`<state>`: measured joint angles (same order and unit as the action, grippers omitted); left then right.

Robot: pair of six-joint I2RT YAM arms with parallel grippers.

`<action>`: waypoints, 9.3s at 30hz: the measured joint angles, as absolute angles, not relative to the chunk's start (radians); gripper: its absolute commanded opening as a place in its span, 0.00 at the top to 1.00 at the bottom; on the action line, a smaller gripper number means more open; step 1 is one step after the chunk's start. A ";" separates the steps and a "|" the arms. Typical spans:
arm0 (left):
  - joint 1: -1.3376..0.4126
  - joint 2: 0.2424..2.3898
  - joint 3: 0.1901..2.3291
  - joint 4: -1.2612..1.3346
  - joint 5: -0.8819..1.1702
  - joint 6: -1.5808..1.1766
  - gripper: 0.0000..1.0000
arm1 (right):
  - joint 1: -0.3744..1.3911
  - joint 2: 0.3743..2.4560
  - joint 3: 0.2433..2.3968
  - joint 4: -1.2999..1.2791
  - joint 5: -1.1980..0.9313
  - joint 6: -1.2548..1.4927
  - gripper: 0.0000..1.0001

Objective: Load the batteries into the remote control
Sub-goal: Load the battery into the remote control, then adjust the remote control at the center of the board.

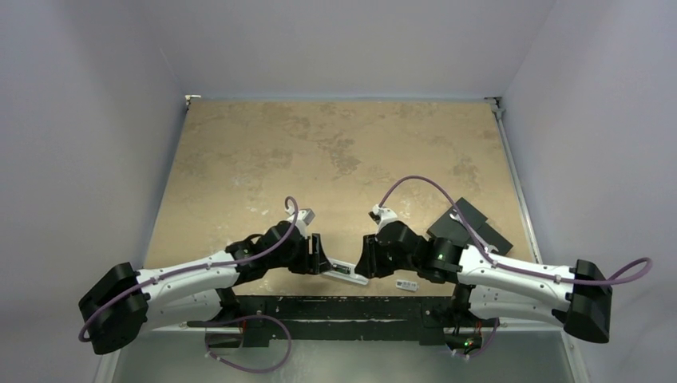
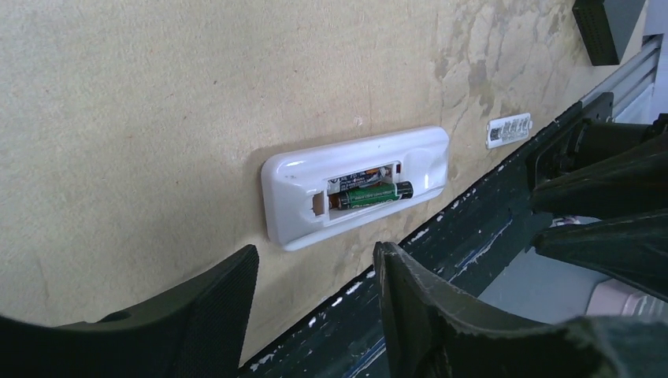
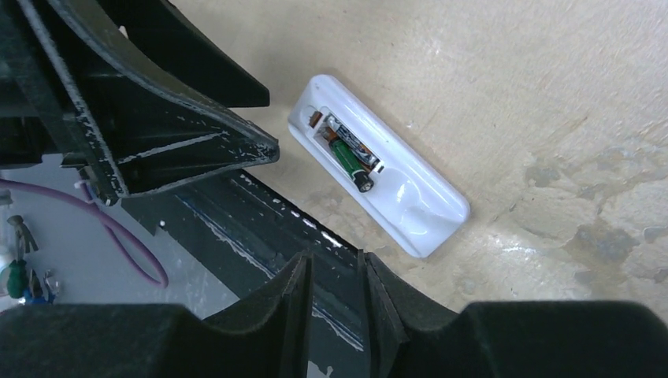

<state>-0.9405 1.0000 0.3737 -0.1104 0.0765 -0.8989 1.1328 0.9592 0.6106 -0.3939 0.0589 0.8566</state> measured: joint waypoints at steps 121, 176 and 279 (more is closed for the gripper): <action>-0.871 1.060 0.231 0.168 0.240 -0.951 0.76 | 1.283 1.650 1.014 -0.570 0.336 0.798 1.00; -0.871 1.207 0.579 -0.115 0.120 -0.799 0.93 | 1.290 1.254 0.669 -0.542 0.273 0.944 1.00; -0.871 0.865 0.738 -0.631 -0.020 -0.720 0.38 | 1.124 1.161 0.813 -0.818 0.310 0.836 0.01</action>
